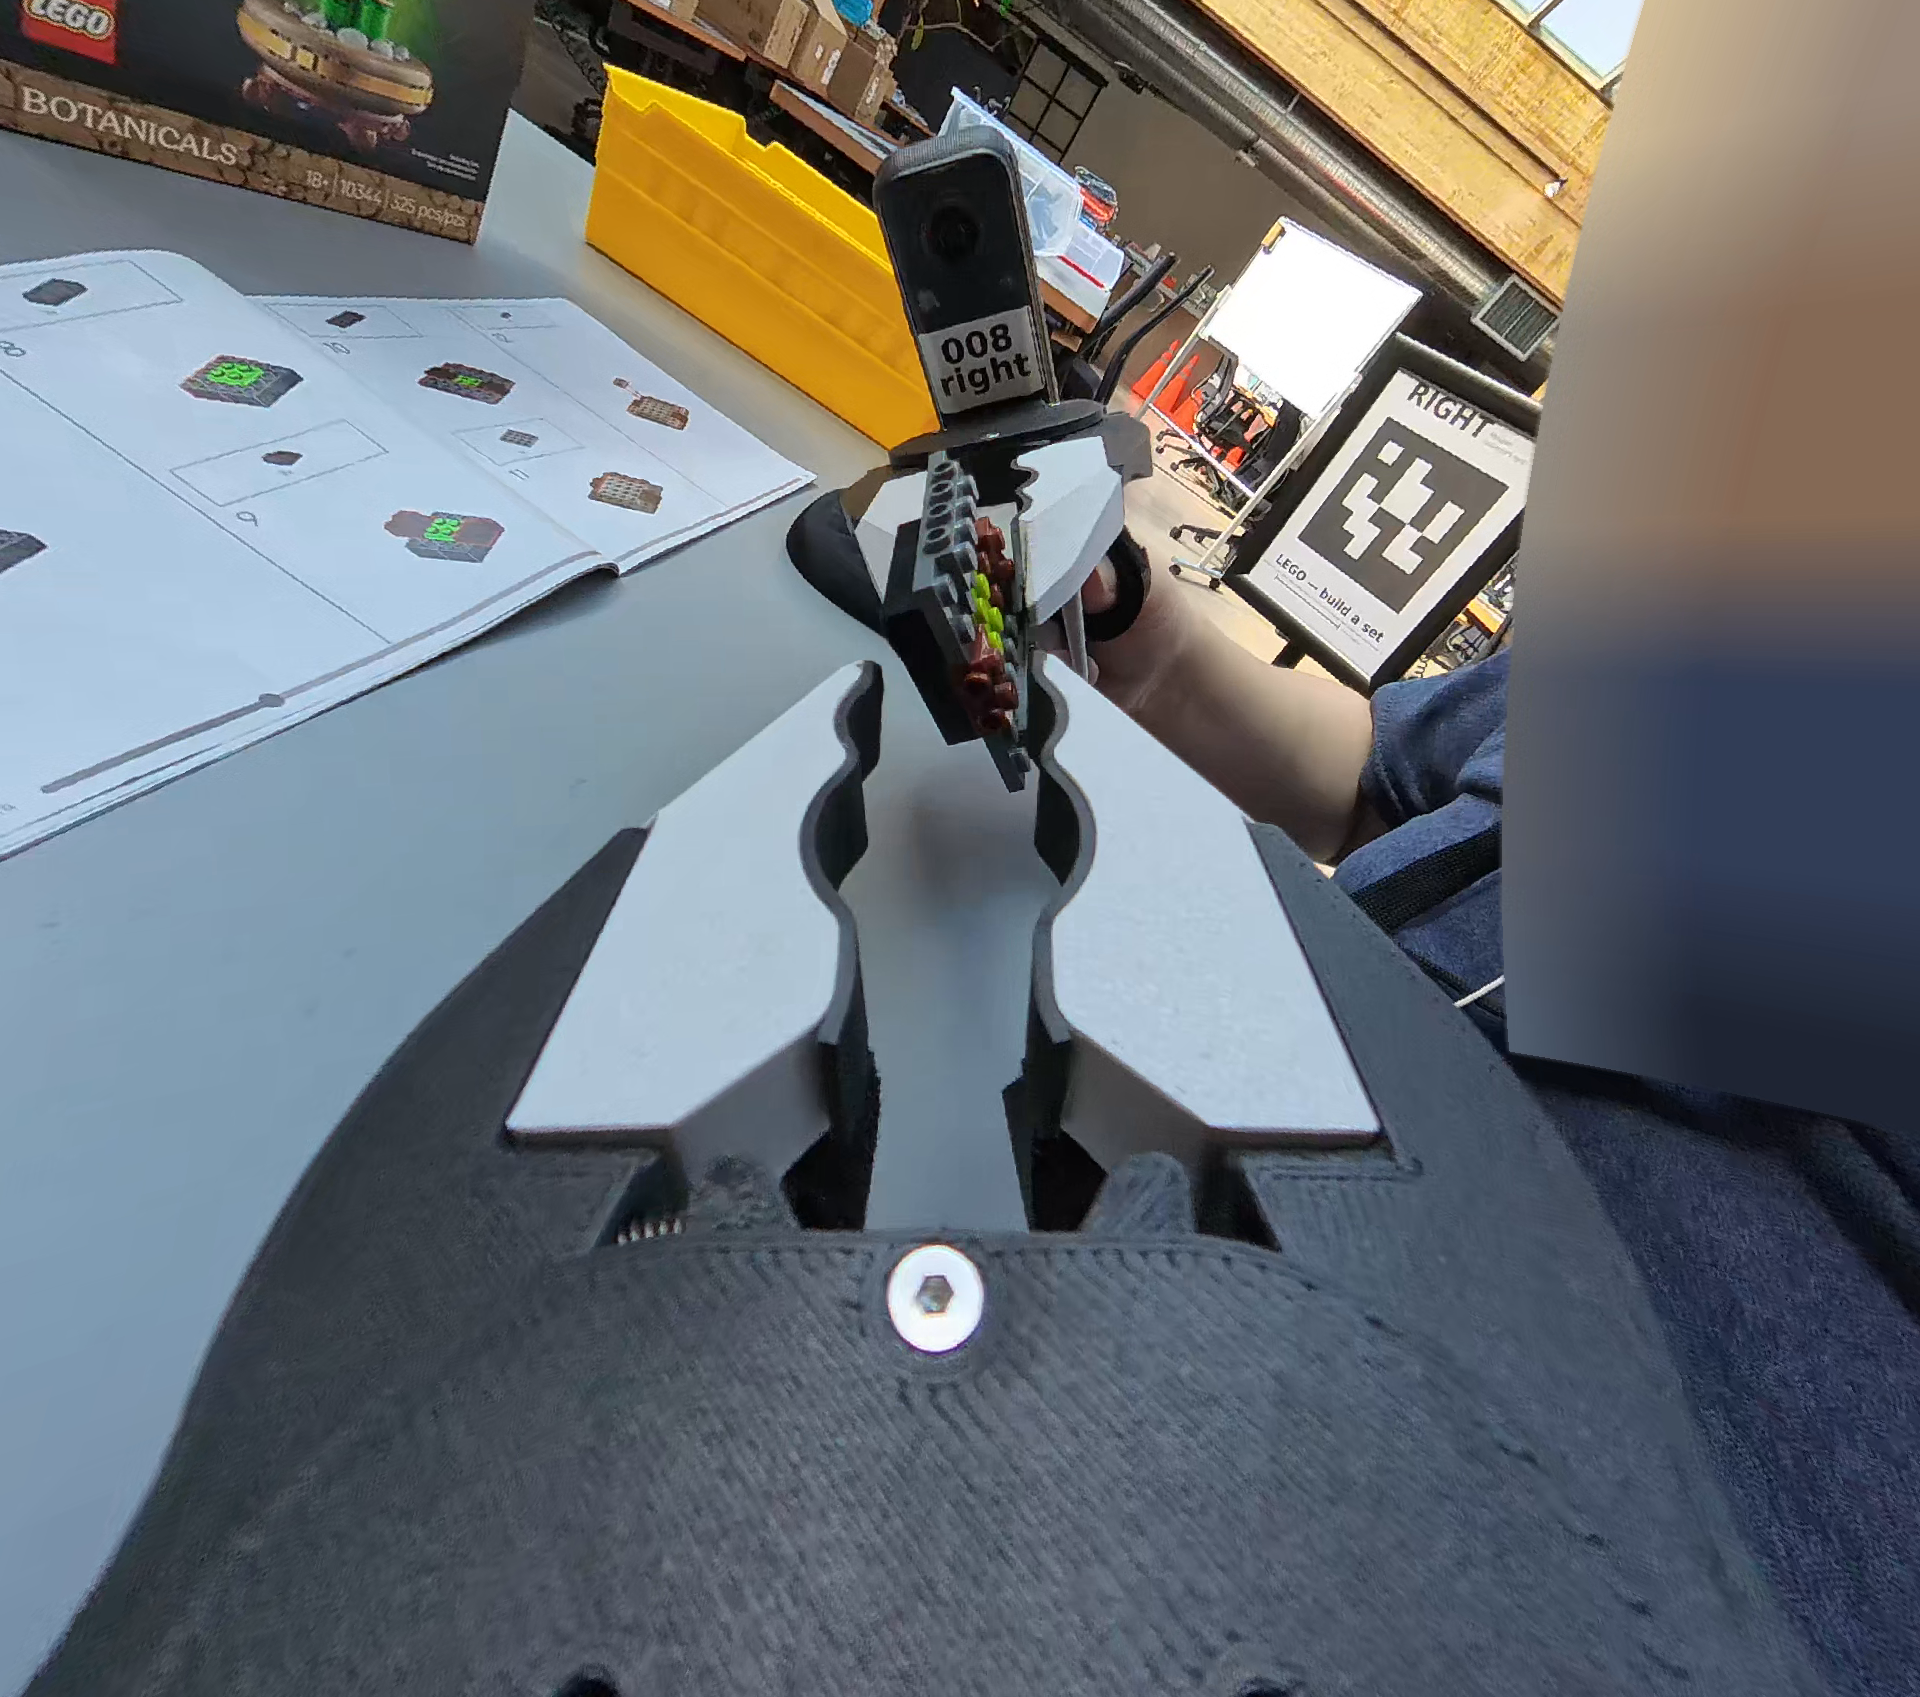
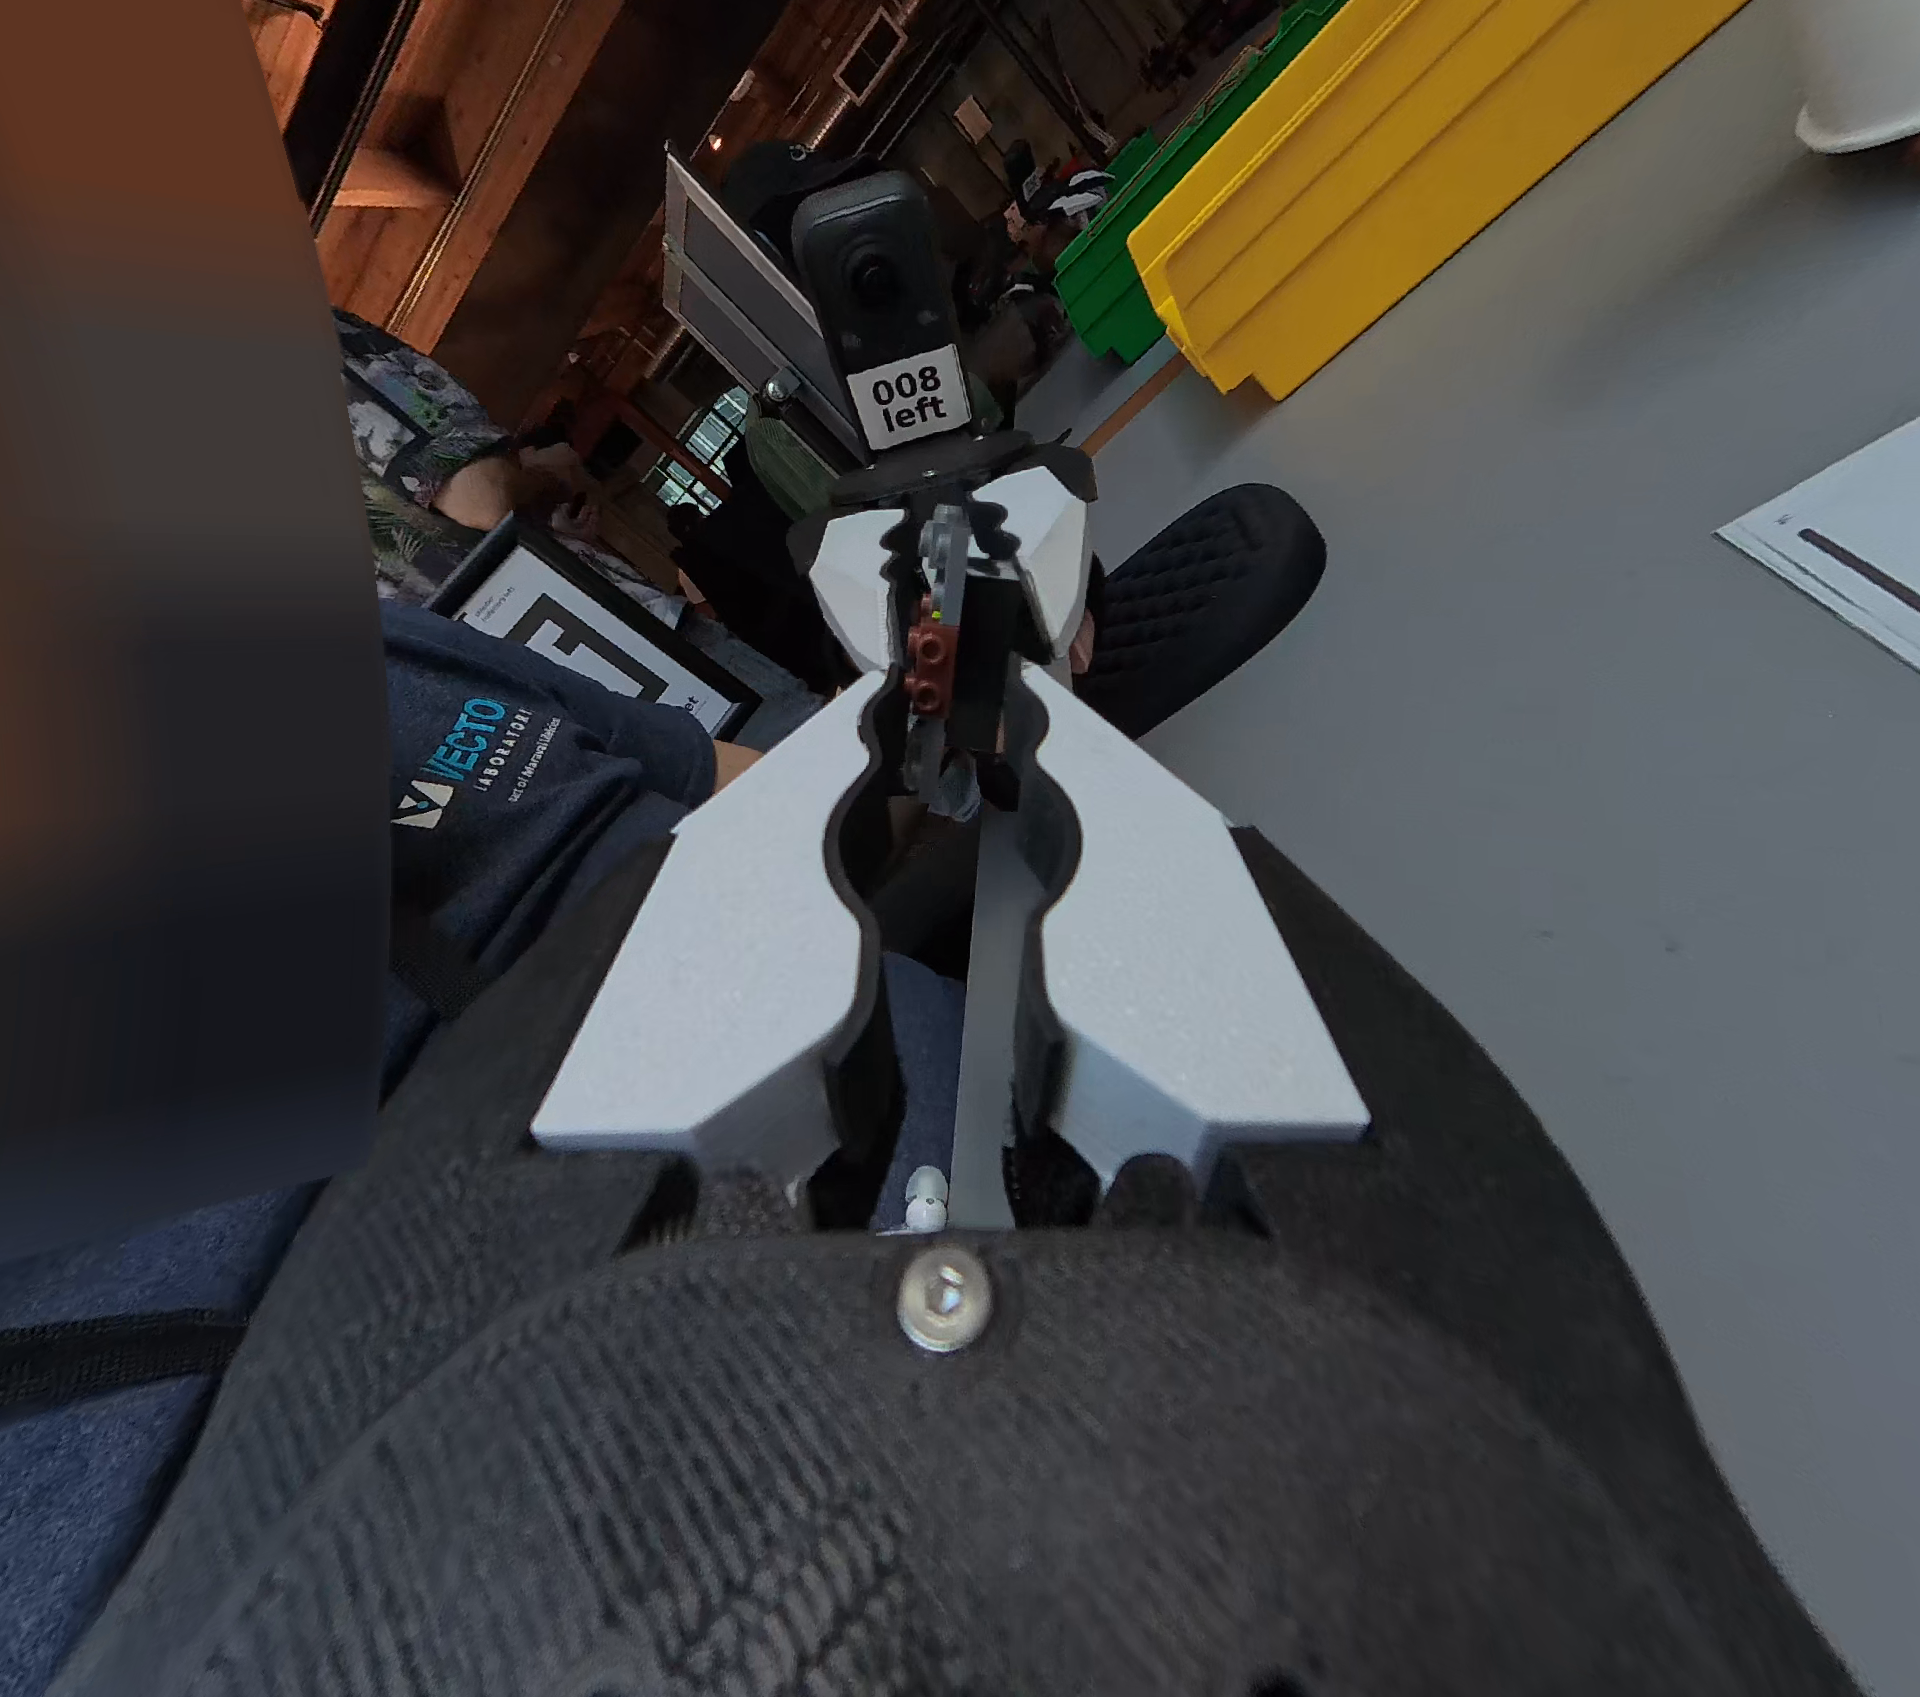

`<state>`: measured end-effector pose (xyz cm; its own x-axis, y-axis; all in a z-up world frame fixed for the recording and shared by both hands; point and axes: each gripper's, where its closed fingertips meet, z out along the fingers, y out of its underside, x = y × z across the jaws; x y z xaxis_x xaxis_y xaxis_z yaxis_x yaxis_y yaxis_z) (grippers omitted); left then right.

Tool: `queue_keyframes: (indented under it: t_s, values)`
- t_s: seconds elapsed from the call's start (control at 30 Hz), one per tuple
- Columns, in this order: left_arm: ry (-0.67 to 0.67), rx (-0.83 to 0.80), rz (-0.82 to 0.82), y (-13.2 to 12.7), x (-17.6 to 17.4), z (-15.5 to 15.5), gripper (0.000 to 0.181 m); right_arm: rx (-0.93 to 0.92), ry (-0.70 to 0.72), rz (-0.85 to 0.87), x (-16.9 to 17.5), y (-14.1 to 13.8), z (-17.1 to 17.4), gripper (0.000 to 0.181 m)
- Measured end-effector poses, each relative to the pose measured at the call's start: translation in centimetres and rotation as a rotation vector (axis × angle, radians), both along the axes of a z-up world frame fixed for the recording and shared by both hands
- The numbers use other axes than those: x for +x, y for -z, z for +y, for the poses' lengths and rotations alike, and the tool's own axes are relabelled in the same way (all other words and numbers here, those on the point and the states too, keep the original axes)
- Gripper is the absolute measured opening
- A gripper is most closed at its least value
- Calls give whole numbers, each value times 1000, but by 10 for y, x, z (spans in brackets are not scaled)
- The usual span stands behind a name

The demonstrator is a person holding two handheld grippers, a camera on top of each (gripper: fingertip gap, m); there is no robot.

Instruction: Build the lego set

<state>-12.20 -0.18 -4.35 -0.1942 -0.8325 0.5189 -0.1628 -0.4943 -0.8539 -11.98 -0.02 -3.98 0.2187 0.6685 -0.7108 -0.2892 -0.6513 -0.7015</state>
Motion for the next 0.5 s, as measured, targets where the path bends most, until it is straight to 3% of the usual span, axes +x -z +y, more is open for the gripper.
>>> queue_keyframes:
  t_s: [0.5]
  values:
    - [7, -89, 59, 14, 5, 3, 16, -18, 7, -108, 2, 16, 5, 17]
